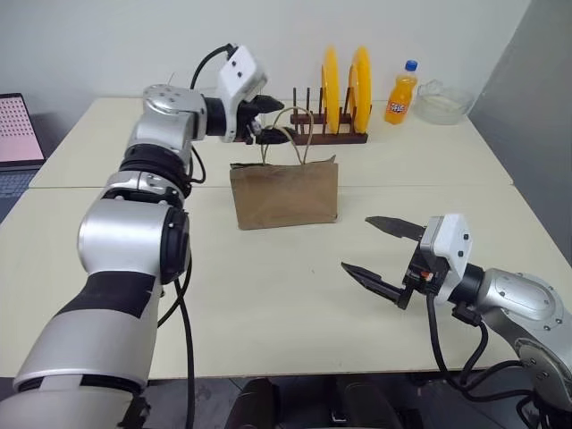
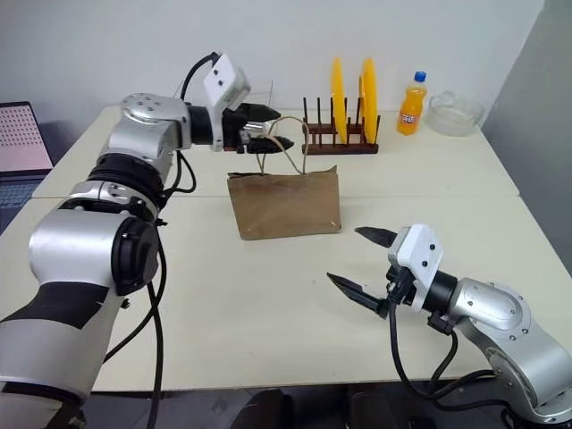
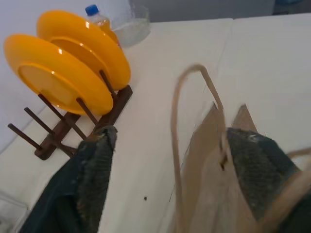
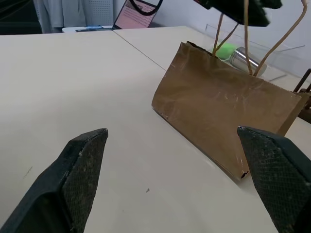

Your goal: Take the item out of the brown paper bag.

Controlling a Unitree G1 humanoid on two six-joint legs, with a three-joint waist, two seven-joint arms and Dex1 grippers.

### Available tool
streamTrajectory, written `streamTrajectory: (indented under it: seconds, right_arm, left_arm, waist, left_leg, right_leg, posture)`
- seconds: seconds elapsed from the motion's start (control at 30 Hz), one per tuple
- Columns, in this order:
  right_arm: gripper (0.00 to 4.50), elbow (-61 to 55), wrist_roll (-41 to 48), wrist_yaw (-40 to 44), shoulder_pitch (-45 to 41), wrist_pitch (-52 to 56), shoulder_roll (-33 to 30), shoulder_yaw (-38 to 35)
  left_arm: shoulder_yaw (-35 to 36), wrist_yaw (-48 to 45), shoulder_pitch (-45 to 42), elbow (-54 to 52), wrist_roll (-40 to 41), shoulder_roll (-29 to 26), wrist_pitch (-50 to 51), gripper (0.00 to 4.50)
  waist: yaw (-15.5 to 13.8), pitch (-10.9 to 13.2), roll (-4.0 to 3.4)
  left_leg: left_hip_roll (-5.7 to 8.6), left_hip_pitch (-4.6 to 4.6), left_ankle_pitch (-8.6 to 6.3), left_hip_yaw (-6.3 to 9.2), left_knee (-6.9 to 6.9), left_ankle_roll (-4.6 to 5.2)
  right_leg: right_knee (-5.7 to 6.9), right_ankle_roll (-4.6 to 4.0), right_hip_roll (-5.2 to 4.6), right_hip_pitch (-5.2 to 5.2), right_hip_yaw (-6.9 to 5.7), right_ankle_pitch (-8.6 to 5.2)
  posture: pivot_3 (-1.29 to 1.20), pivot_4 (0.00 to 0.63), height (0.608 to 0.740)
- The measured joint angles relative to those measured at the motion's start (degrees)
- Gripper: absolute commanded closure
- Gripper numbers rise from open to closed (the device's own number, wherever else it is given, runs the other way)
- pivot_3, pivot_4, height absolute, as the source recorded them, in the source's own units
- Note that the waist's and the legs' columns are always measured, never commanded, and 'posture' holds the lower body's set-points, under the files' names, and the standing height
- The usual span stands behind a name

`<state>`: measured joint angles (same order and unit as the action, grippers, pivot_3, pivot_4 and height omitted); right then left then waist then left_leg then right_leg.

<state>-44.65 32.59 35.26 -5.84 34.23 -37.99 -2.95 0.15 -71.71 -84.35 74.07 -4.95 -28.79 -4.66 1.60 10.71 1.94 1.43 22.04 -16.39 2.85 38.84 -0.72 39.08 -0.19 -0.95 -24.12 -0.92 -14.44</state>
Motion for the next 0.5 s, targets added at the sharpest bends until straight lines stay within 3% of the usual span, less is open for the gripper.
streamTrajectory:
  seconds: [0.23, 0.37, 0.47, 0.5]
  right_arm:
    - [0.0, 2.69, -2.13, -0.22, -2.37, -0.01, 0.15, 3.11]
    - [0.87, 4.87, -2.44, -0.23, -4.11, -0.14, 0.51, 4.13]
    - [2.0, 7.75, -3.29, -0.25, -6.34, -1.36, 1.12, 3.87]
    - [2.37, 8.52, -3.66, -0.26, -7.0, -1.58, 1.16, 3.69]
  left_arm:
    - [0.54, -5.13, 9.9, -11.06, 2.41, -5.8, 1.23, 0.48]
    - [3.14, -5.04, 21.27, -28.66, 7.48, -8.59, 9.84, 0.44]
    - [8.4, -1.34, 38.34, -56.08, 14.21, -11.73, 23.96, 0.44]
    - [9.5, -0.3, 41.2, -60.58, 15.66, -11.83, 27.08, 0.44]
  waist:
    - [-0.02, 0.0, 0.0]
    - [0.16, 0.0, -0.01]
    - [0.62, -0.01, -0.04]
    - [0.4, -0.01, -0.04]
  left_leg:
    - [0.0, -0.03, 0.0, 0.01, 0.04, 0.0]
    - [-0.02, -0.02, 0.01, 0.02, 0.03, -0.02]
    - [-0.03, -0.1, 0.04, 0.03, -0.02, -0.09]
    - [-0.03, -0.07, 0.04, 0.03, -0.01, -0.08]
  right_leg:
    - [0.0, -0.01, 0.0, 0.05, 0.04, 0.0]
    - [0.0, -0.27, -0.01, 0.02, 0.1, 0.16]
    - [-0.03, -0.29, -0.01, 0.0, 0.23, 0.17]
    - [-0.01, -0.29, -0.01, -0.01, 0.23, 0.17]
  posture:
    - [0.0, 0.15, 0.74]
    - [0.0, 0.15, 0.74]
    - [0.0, 0.15, 0.74]
    - [0.0, 0.15, 0.74]
